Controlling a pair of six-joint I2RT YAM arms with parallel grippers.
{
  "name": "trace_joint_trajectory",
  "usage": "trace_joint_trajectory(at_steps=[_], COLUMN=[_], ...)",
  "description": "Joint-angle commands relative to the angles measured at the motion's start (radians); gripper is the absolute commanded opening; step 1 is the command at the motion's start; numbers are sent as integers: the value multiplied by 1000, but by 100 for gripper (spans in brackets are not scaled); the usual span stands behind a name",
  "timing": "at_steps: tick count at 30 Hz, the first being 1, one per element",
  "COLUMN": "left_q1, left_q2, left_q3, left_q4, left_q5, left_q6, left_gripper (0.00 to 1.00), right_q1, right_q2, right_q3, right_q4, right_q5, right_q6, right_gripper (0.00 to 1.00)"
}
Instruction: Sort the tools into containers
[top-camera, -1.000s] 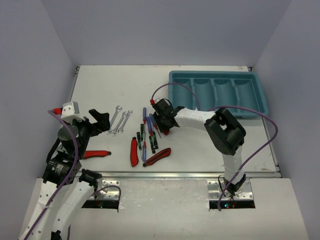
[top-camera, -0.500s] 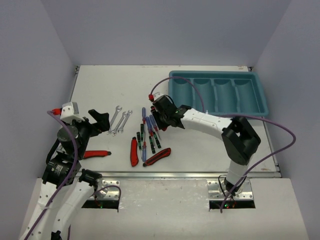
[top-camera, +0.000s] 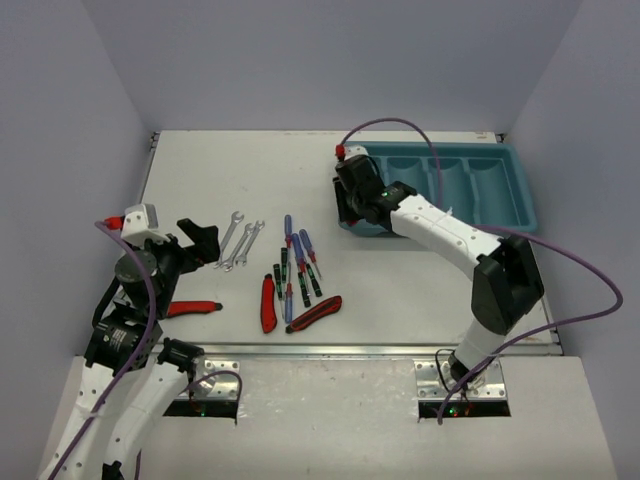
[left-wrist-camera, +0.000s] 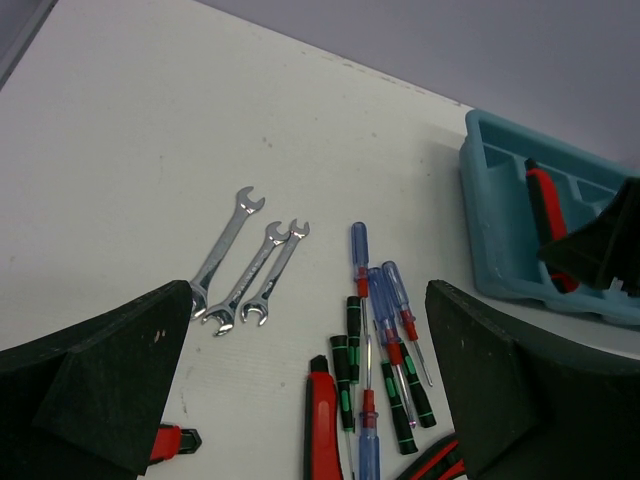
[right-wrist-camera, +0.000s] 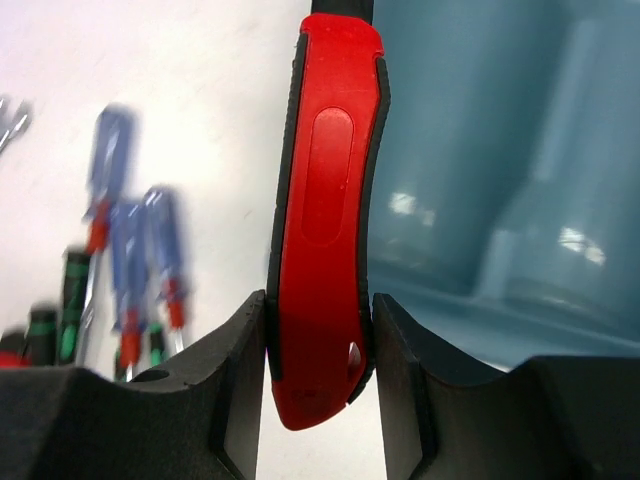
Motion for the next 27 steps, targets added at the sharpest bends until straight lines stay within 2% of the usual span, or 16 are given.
trace_joint_trajectory(at_steps=[1,6,8,11,13,16,19,21,23,24,27], left_q1=[-1,-1,-1,-2,-4,-3,-3,-3,-3,-3,-3], left_q2=[18,18,18,18,15,15,14,14,18,21,53], left_q3=[-3,-3,-3,-3,-5,-5,-5,-5,-5,-6,-10], left_q4=[46,46,47,47,48,49,49,49,49,49,54], left_q5=[8,7,8,10,11,15,17,16,16,16,27], left_q6=[0,0,0,0,0,1,1,3,3,2,3], left_gripper=[100,100,100,100,100,100,100,100,100,100,100], right_q1=[-112,-169,-187,-193,-193,-184,-144,-118,-81,-60,-15], right_q2=[48,139,209,257,252,186,65,18,-34,-64,-156], right_q3=[102,200,276,328,336,284,168,127,78,42,-75], right_q4=[11,3,-37,-74,-89,-74,-16,-12,-7,0,-9], right_q5=[98,107,109,117,111,91,113,96,89,88,56], right_q6=[78,84,87,87,99,104,101,106,104,98,107], right_gripper=[0,0,5,36,64,68,78,82,95,98,99])
